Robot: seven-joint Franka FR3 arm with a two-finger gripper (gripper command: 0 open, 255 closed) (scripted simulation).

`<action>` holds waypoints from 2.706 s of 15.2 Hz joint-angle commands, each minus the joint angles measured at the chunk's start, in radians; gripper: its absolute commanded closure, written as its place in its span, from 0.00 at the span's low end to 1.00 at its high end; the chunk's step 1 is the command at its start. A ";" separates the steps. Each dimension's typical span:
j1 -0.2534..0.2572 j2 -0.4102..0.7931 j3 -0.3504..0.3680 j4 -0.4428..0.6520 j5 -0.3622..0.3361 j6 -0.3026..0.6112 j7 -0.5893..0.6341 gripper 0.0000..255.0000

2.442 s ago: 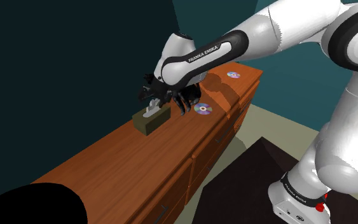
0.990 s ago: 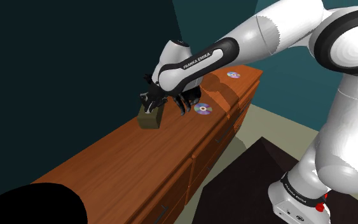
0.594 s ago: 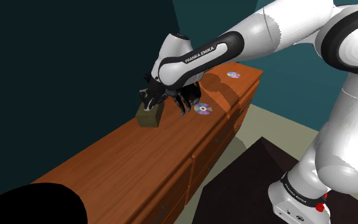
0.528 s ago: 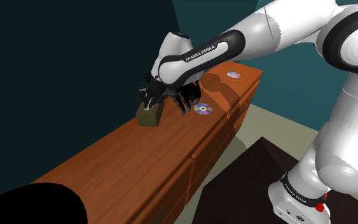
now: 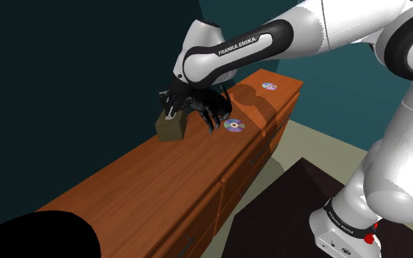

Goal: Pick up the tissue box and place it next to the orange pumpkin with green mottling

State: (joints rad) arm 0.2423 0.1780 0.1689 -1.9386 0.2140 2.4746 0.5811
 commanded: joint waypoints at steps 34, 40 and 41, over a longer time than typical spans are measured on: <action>-0.004 -0.066 -0.010 0.389 -0.050 -0.447 0.088 1.00; -0.003 -0.047 -0.010 0.494 -0.059 -0.533 0.104 1.00; -0.003 -0.043 -0.010 0.513 -0.061 -0.548 0.107 1.00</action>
State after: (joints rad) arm 0.2389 0.1313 0.1590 -1.4440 0.1554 1.9417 0.6844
